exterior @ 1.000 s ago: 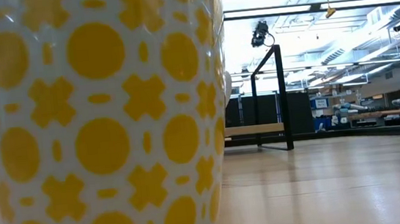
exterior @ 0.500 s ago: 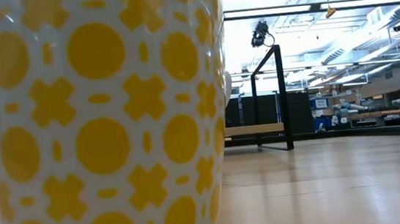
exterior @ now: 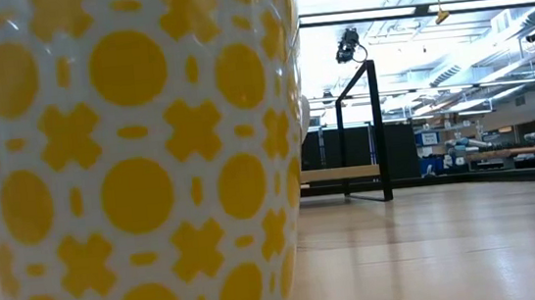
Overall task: Place coffee mugs
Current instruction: Put the yellow patterned mug on the shelf
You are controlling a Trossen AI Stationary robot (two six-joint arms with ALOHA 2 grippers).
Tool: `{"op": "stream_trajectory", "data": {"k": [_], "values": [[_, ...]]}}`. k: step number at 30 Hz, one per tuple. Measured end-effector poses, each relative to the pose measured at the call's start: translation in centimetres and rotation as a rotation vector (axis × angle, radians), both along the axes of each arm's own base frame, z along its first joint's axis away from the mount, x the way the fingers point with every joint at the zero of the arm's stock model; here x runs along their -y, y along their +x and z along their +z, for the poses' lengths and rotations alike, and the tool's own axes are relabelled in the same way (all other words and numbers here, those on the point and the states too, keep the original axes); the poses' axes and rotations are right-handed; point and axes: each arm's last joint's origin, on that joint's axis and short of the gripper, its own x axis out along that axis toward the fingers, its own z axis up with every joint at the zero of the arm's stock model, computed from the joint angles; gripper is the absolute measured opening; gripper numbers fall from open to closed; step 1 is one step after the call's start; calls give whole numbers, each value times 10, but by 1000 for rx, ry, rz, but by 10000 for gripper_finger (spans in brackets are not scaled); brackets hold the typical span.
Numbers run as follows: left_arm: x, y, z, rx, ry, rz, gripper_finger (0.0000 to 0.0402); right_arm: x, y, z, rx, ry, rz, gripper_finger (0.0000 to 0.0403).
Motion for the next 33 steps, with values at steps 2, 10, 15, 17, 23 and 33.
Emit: {"op": "stream_trajectory", "data": {"k": [2, 10, 15, 17, 23, 33], "values": [[3, 3, -6, -18, -17, -10, 128, -1, 1, 1, 19, 8, 23, 118], [5, 12, -30, -76, -9, 16, 128, -4, 4, 4, 51, 31, 63, 118], [3, 17, -39, -96, 5, 27, 125, -4, 4, 4, 51, 32, 64, 118], [1, 19, -40, -98, 12, 24, 116, -5, 4, 4, 53, 33, 64, 118], [-8, 24, -40, -82, 40, 19, 56, -5, 4, 4, 53, 33, 64, 118], [-28, 37, -40, -30, 150, -67, 20, -4, 4, 4, 52, 32, 64, 118]]}}
